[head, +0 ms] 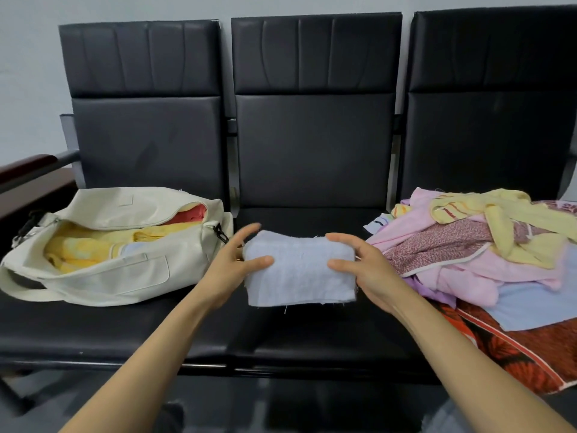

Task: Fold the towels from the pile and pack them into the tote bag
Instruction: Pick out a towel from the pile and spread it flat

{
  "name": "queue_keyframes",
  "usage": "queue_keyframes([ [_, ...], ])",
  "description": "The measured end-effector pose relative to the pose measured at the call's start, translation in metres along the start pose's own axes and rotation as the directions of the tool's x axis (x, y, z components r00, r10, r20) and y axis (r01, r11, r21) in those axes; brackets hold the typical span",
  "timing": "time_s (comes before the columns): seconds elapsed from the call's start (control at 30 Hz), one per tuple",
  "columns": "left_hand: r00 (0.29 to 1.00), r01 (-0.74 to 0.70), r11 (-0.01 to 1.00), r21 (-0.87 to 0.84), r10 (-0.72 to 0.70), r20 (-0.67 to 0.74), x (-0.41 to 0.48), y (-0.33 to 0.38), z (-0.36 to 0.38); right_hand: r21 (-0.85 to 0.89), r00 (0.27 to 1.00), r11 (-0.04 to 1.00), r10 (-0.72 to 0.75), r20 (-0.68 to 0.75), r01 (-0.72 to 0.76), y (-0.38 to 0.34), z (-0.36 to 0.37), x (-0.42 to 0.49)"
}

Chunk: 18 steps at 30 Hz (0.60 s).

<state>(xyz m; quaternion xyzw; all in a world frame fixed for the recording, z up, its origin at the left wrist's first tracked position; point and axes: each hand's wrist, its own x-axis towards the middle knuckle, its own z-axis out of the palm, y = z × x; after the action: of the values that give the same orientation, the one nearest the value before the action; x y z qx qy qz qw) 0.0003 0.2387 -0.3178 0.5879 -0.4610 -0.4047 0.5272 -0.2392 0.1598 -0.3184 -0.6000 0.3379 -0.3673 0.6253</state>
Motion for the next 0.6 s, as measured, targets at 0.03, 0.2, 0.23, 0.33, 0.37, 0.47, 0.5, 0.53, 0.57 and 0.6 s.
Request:
queue_keyframes([
  [0.03, 0.999, -0.024, 0.998, 0.057, 0.022, 0.027, -0.001, 0.001, 0.000, -0.073, 1.000, 0.997, -0.018, 0.004, 0.019, -0.001, -0.001, -0.002],
  [0.2, 0.988, -0.148, 0.885, 0.442, 0.149, 0.034, -0.006, -0.006, 0.006, -0.553, 0.980, 0.824, -0.188, -0.059, 0.125, -0.003, 0.001, -0.005],
  [0.23, 0.981, -0.177, 0.851, 0.495, 0.195, 0.015, -0.008, -0.005, 0.010, -0.617, 0.972, 0.776, -0.223, -0.070, 0.133, -0.003, 0.001, -0.005],
  [0.33, 0.942, -0.259, 0.708, 0.657, 0.336, 0.009, -0.012, -0.004, 0.019, -0.736, 0.949, 0.663, -0.302, -0.091, 0.140, -0.003, 0.003, -0.004],
  [0.37, 0.934, -0.269, 0.679, 0.683, 0.356, 0.014, -0.012, -0.005, 0.021, -0.759, 0.945, 0.637, -0.315, -0.094, 0.137, -0.002, 0.003, -0.004],
  [0.47, 0.935, -0.253, 0.681, 0.687, 0.355, -0.008, -0.012, -0.006, 0.025, -0.803, 0.943, 0.584, -0.319, -0.095, 0.117, -0.001, 0.002, -0.003],
  [0.5, 0.932, -0.248, 0.686, 0.684, 0.361, -0.024, -0.011, -0.006, 0.026, -0.818, 0.942, 0.565, -0.321, -0.094, 0.111, -0.001, 0.002, -0.003],
  [0.53, 0.929, -0.243, 0.685, 0.686, 0.367, -0.037, -0.011, -0.006, 0.027, -0.834, 0.942, 0.543, -0.322, -0.094, 0.103, 0.000, 0.003, -0.003],
  [0.57, 0.924, -0.244, 0.673, 0.698, 0.380, -0.043, -0.011, -0.006, 0.028, -0.849, 0.942, 0.521, -0.322, -0.094, 0.093, 0.000, 0.004, -0.003],
  [0.6, 0.918, -0.249, 0.653, 0.715, 0.394, -0.041, -0.011, -0.007, 0.028, -0.863, 0.942, 0.499, -0.321, -0.093, 0.085, 0.000, 0.005, -0.003],
])
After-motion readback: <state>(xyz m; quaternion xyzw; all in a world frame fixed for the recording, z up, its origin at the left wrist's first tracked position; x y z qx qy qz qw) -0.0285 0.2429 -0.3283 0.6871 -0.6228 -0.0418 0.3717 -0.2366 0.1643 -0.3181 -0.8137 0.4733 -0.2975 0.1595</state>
